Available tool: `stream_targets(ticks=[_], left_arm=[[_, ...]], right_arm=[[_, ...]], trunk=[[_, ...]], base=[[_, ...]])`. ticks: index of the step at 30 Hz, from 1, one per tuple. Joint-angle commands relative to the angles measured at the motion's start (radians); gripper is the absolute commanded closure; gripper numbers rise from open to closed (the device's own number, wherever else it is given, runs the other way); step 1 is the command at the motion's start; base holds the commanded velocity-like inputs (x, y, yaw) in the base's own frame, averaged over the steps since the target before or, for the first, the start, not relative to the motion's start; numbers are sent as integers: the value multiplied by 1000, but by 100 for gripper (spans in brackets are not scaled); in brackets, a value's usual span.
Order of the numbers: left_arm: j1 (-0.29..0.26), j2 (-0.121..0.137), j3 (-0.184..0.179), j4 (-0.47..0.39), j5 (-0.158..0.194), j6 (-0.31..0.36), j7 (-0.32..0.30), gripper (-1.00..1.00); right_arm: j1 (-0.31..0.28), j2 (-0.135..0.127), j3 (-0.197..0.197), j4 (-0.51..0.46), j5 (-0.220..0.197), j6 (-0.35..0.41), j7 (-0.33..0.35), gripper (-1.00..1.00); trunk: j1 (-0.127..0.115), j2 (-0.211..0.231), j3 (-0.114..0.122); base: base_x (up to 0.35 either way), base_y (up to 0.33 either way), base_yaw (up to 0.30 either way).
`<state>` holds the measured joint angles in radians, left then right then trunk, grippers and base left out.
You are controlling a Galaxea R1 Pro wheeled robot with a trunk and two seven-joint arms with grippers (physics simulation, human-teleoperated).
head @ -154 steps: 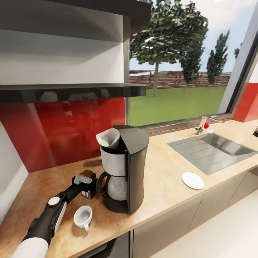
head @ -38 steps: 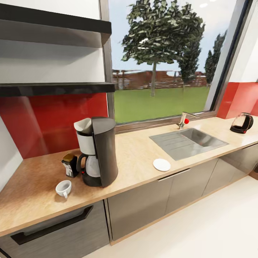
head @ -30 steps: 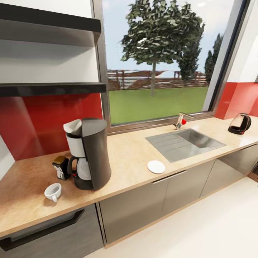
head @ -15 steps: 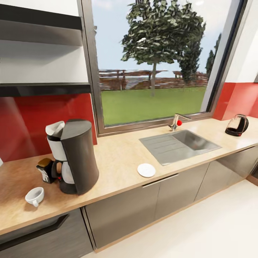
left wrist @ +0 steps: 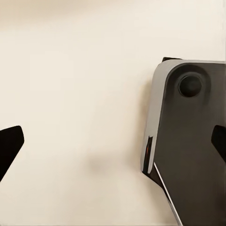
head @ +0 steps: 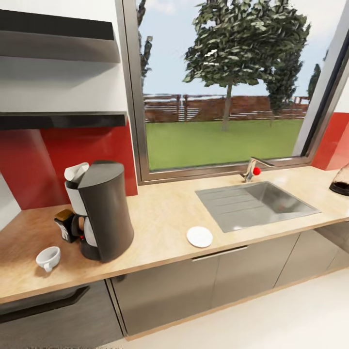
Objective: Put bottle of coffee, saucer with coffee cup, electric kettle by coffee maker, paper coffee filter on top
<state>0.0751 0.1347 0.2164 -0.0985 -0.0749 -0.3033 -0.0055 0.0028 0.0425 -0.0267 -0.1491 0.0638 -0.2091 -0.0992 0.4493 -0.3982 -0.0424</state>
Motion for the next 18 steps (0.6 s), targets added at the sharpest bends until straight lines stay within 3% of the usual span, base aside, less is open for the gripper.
stream_targets(ticks=[1, 7, 18], left_arm=[[0, 0, 7, -1, -8, -2, -1, -100], [0, 0, 8, -1, -8, -2, 1, -100], [0, -3, 9, -1, -7, -2, 1, -100]], right_arm=[[0, 0, -3, -1, 7, -1, -3, -100], [0, 0, -3, -1, 7, -1, -3, -100], [0, -1, -1, -2, 9, -4, -5, -100]], trunk=[[1, -2, -2], [1, -2, -2], [1, -2, -2]], base=[[92, -267, 277], [102, -267, 233], [153, -264, 16]])
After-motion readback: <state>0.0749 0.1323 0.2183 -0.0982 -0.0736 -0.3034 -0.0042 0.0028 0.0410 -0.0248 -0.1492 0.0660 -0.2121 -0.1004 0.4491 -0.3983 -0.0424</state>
